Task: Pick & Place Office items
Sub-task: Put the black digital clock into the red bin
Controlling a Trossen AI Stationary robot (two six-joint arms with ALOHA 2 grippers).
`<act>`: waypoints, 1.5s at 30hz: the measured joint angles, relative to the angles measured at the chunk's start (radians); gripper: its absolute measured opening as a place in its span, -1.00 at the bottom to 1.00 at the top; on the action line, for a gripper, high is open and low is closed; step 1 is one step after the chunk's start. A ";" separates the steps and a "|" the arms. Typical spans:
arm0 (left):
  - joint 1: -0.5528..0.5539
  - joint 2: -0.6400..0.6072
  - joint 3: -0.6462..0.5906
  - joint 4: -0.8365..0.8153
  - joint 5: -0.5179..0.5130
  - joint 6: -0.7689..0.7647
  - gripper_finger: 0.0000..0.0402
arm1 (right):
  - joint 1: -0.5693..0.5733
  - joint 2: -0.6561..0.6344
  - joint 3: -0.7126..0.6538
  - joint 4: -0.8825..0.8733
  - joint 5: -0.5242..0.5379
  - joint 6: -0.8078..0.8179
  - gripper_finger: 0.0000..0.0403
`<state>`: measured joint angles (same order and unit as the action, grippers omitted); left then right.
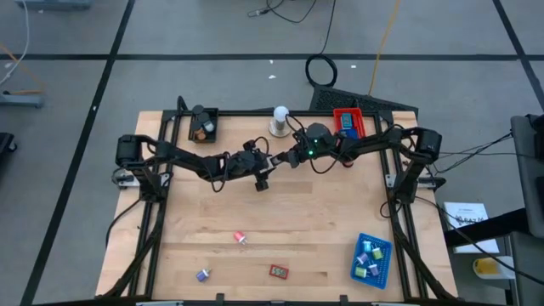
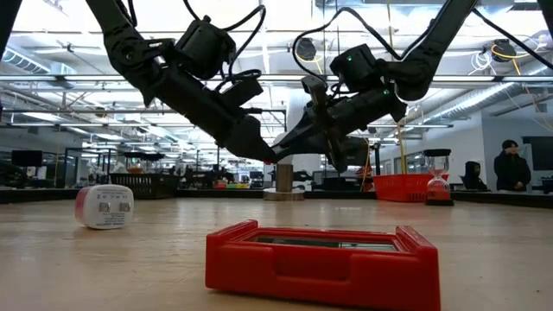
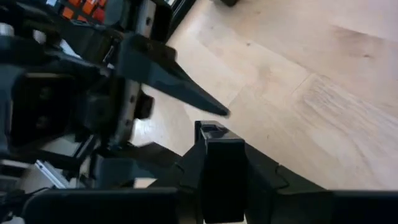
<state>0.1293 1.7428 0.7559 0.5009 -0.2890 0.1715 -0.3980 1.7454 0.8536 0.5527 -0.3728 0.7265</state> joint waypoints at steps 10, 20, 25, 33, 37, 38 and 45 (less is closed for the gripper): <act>0.074 -0.153 0.000 -0.189 0.025 -0.041 0.39 | -0.080 -0.181 0.000 -0.185 -0.018 -0.163 -0.75; 0.101 -0.141 0.000 -0.190 0.159 -0.074 0.06 | -0.351 -0.513 0.000 -0.771 0.034 -0.398 -0.75; 0.102 -0.141 0.000 -0.175 0.159 -0.043 -0.15 | -0.618 -0.557 0.051 -1.062 0.036 -0.520 -0.74; 0.101 -0.141 0.000 -0.159 0.160 -0.043 -0.42 | -0.727 -0.490 0.022 -1.095 0.047 -0.533 -0.74; 0.100 -0.141 0.000 -0.164 0.161 -0.042 -0.50 | -0.728 -0.426 0.020 -1.074 0.059 -0.537 -0.72; 0.100 -0.141 0.000 -0.167 0.162 -0.039 -0.52 | -0.728 -0.416 0.020 -1.059 0.058 -0.534 -0.70; 0.100 -0.141 0.000 -0.189 0.162 -0.043 -0.53 | -0.730 -0.351 0.020 -1.031 0.059 -0.525 -0.69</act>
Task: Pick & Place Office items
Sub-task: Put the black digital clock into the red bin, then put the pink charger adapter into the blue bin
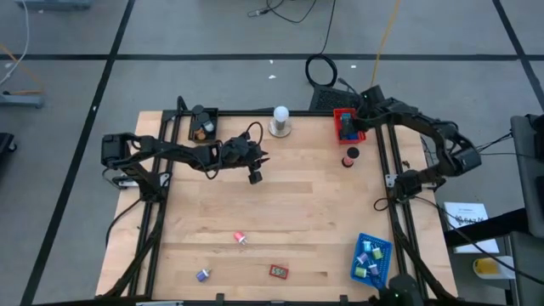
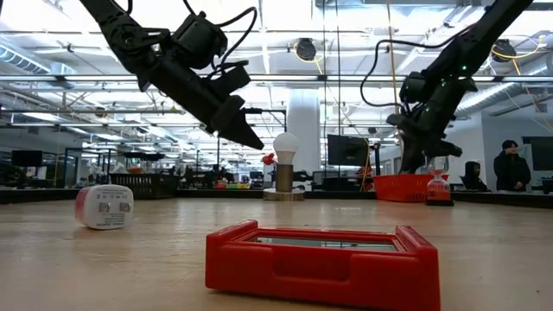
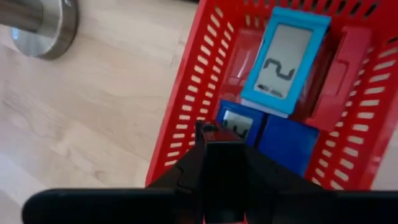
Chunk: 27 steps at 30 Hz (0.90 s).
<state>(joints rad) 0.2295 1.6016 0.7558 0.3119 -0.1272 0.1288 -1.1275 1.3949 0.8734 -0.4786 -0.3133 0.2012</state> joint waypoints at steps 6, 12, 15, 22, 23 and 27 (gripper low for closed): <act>0.000 0.000 0.000 0.000 0.000 -0.012 -0.54 | 0.000 0.033 0.000 0.044 0.000 0.000 -0.65; -0.010 0.000 0.000 0.000 -0.001 -0.036 -0.54 | 0.002 0.042 0.000 0.041 0.030 -0.004 -0.47; -0.022 0.000 0.000 0.004 -0.001 -0.036 -0.54 | 0.003 0.027 0.000 0.040 0.107 -0.004 -0.37; -0.044 0.000 0.000 0.006 -0.002 -0.049 -0.54 | 0.003 -0.045 0.000 0.039 0.164 -0.005 -0.11; -0.047 0.000 0.000 0.006 -0.003 -0.053 -0.54 | 0.003 -0.058 0.000 0.036 0.164 -0.009 -0.08; -0.052 0.000 -0.034 0.099 -0.002 -0.055 -0.54 | 0.008 -0.135 0.000 -0.009 0.165 -0.069 -0.08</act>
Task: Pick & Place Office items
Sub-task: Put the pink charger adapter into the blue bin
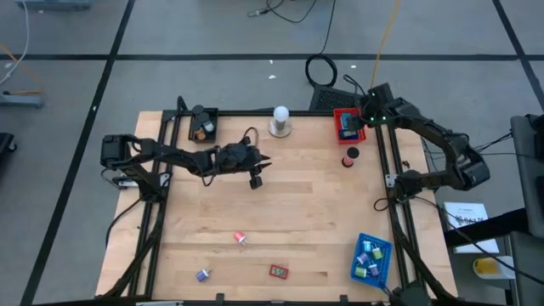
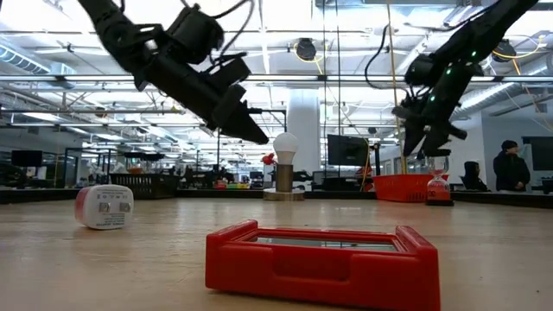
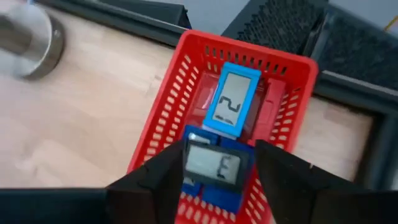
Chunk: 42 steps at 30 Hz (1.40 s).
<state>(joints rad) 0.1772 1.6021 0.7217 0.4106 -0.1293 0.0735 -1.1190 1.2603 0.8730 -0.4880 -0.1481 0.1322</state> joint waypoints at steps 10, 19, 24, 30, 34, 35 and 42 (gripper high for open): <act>0.074 0.014 -0.290 0.592 0.188 -0.117 -0.54 | 0.236 -0.224 -0.162 0.192 0.149 -0.074 -0.90; 0.054 0.014 -0.220 0.425 0.213 -0.135 -0.54 | 0.492 -0.294 -0.352 0.774 0.150 -0.014 -0.96; -0.011 -0.002 -0.218 0.436 0.242 -0.099 -0.54 | 0.568 -0.266 -0.430 1.054 0.151 -0.029 -0.98; -0.127 -0.001 -0.218 0.396 0.245 -0.076 -0.85 | 0.612 -0.250 -0.444 1.091 0.149 -0.036 -0.99; -0.192 -0.001 -0.218 0.364 0.244 -0.114 -0.96 | 0.662 -0.250 -0.444 1.082 0.148 -0.032 -1.00; -0.211 -0.001 -0.218 0.351 0.243 -0.125 -0.97 | 0.678 -0.250 -0.444 1.089 0.148 -0.028 -1.00; -0.388 -0.001 -0.136 0.069 0.197 -0.174 -0.77 | 0.893 -0.250 -0.444 1.078 0.312 -0.005 -1.00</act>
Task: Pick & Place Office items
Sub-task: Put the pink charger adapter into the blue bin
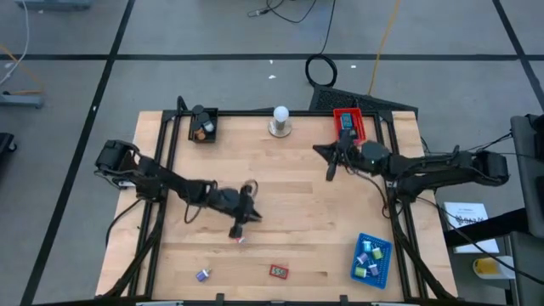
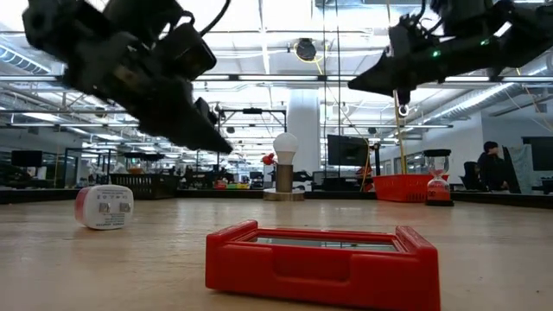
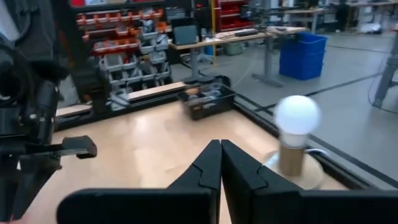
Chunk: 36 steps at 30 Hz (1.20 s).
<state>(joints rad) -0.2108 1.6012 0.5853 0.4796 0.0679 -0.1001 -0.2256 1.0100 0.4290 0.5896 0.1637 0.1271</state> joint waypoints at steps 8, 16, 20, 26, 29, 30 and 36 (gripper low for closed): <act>-0.196 0.000 0.234 -0.456 -0.043 -0.074 -0.03 | 0.262 0.000 0.000 -0.005 0.175 -0.026 -1.00; -0.340 0.000 0.285 -0.852 -0.193 -0.191 0.47 | 0.348 0.000 0.000 0.008 0.231 -0.041 -1.00; -0.350 0.018 0.276 -0.802 -0.239 -0.194 0.55 | 0.348 0.000 0.000 0.034 0.232 -0.047 -1.00; -0.323 0.088 0.275 -0.745 -0.253 -0.138 0.46 | 0.347 0.000 0.001 0.063 0.230 -0.077 -1.00; -0.314 0.116 0.276 -0.747 -0.225 -0.136 0.34 | 0.347 0.000 0.001 0.066 0.229 -0.087 -1.00; -0.313 0.120 0.276 -0.746 -0.223 -0.135 0.29 | 0.347 0.000 0.001 0.065 0.229 -0.087 -1.00; -0.319 0.124 0.277 -0.728 -0.207 -0.140 -0.16 | 0.347 0.000 0.001 0.065 0.229 -0.091 -1.00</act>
<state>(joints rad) -0.5302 1.7252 0.8622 -0.2485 -0.1388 -0.2403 0.1219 1.0103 0.4301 0.6548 0.3927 0.0361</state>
